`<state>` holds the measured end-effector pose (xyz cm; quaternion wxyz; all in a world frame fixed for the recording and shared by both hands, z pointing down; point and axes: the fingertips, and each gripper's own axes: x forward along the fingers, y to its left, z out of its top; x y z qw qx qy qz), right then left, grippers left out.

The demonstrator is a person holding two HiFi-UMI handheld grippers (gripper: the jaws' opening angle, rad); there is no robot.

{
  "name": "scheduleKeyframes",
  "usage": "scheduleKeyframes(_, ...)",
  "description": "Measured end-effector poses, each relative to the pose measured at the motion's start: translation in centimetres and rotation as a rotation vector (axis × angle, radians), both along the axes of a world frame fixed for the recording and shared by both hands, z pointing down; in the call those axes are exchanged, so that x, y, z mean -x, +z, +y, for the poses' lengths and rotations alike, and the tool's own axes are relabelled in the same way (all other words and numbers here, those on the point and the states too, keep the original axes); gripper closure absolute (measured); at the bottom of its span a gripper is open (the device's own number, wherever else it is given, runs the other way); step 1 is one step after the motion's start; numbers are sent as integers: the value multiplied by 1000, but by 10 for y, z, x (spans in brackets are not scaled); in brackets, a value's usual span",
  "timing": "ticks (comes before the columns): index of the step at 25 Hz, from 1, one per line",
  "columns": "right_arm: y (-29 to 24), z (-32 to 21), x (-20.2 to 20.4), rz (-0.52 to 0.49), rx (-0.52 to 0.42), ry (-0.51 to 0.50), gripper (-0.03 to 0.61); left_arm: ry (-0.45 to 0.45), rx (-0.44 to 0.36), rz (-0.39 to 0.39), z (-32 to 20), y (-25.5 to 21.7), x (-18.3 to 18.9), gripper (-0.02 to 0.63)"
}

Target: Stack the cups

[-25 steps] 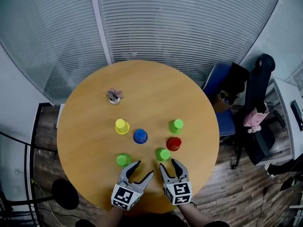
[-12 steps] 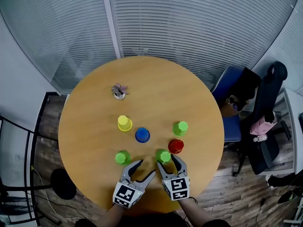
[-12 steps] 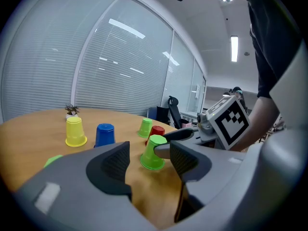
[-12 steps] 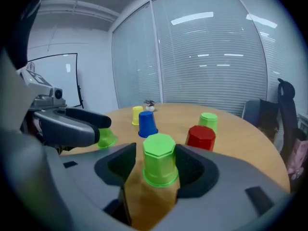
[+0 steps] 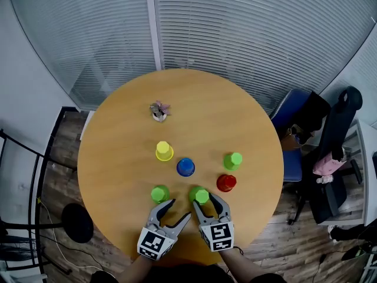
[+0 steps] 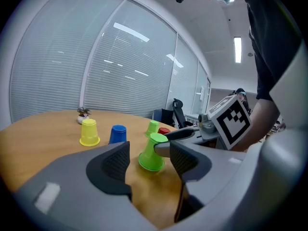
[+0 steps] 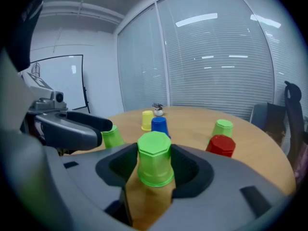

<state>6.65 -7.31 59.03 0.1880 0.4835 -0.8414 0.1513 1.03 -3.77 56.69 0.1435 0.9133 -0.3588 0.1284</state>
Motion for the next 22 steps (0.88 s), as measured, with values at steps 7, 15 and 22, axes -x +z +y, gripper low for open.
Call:
scheduleKeyframes(7,4,8,53,-2,8,-101,356,-89,18,-6,7,3,46,366)
scheduleKeyframes(15,13,8,78,29,15,-162,356,-148,40,-4,10,9,71,367)
scheduleKeyframes(22,18,10,82,32,29,-175,356,-144,49,0,10,12,71,367)
